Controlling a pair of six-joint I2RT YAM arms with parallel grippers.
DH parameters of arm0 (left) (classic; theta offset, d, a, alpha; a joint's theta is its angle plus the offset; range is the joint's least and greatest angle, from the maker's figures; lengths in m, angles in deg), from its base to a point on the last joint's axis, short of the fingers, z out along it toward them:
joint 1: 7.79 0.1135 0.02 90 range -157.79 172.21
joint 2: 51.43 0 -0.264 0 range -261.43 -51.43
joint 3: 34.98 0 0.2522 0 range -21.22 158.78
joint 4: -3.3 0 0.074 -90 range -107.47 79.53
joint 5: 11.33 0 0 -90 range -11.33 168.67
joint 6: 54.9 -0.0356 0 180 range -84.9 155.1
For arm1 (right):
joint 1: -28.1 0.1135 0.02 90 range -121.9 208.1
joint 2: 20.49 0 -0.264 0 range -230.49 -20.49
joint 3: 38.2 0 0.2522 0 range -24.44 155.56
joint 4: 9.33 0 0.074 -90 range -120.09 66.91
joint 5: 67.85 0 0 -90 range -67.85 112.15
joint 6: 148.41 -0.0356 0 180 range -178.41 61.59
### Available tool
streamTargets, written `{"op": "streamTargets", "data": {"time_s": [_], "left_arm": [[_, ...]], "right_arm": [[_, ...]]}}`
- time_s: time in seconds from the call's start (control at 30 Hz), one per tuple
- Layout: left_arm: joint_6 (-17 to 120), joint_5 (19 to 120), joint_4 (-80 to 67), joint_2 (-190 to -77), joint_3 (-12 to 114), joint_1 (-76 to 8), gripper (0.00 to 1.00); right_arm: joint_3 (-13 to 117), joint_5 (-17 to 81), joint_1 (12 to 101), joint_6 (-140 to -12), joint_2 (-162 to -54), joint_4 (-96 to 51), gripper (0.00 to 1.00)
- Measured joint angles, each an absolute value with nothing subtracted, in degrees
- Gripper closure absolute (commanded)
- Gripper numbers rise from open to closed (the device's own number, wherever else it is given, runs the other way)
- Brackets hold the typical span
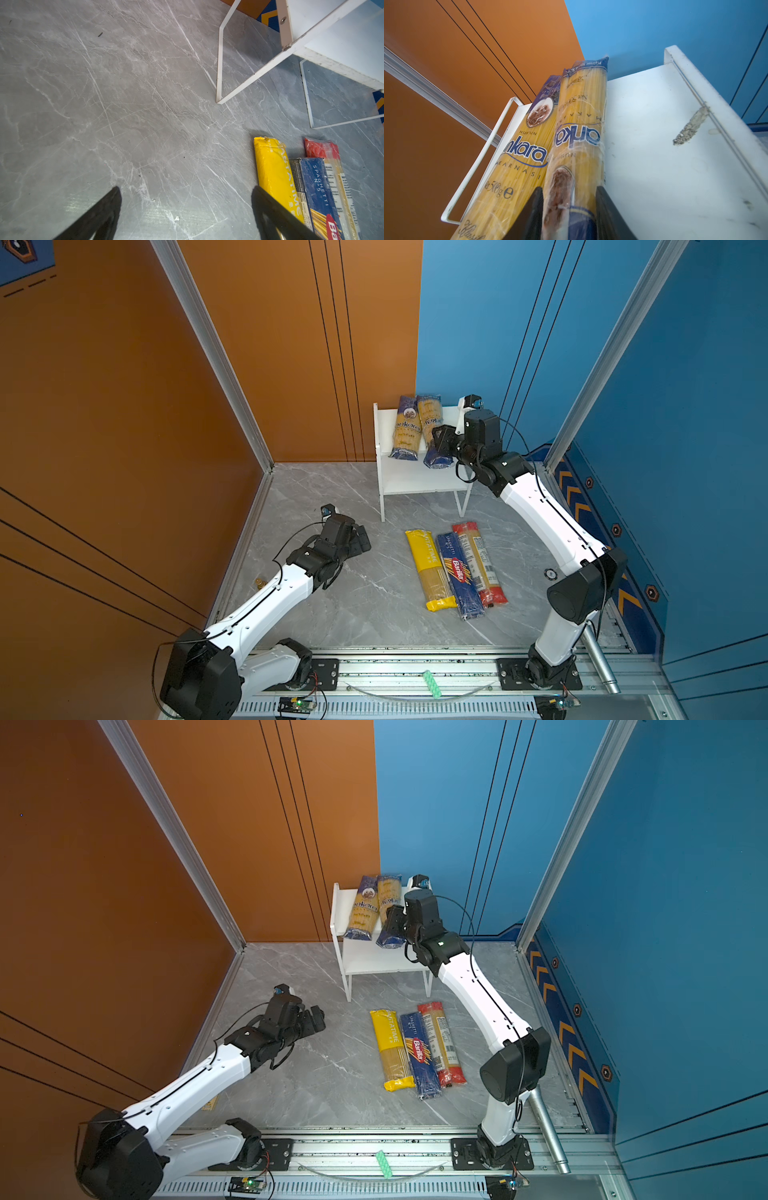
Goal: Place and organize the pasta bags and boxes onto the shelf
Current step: 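Lower the Ankara bag onto the top tier and open the right gripper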
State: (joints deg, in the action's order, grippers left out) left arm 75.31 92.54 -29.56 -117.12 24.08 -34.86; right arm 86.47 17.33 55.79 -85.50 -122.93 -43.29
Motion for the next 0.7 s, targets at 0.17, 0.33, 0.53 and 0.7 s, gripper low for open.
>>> {"op": "streamTargets", "data": {"time_s": [0.17,0.33,0.53,0.7], "left_arm": [[75.31,92.54,-29.56,-117.14,24.1,-34.86,0.02],[75.31,92.54,-29.56,-117.47,24.08,-34.86,0.02],[75.31,92.54,-29.56,-117.66,24.08,-34.86,0.02],[75.29,92.54,-29.56,-117.66,24.1,-34.86,0.02]], "right_arm": [[86.47,17.38,55.79,-85.52,-122.93,-41.83,0.6],[86.47,17.38,55.79,-85.74,-122.93,-41.48,0.6],[86.47,17.79,55.39,-85.94,-123.08,-41.5,0.6],[86.47,18.56,54.39,-85.96,-123.08,-41.52,0.58]]}}
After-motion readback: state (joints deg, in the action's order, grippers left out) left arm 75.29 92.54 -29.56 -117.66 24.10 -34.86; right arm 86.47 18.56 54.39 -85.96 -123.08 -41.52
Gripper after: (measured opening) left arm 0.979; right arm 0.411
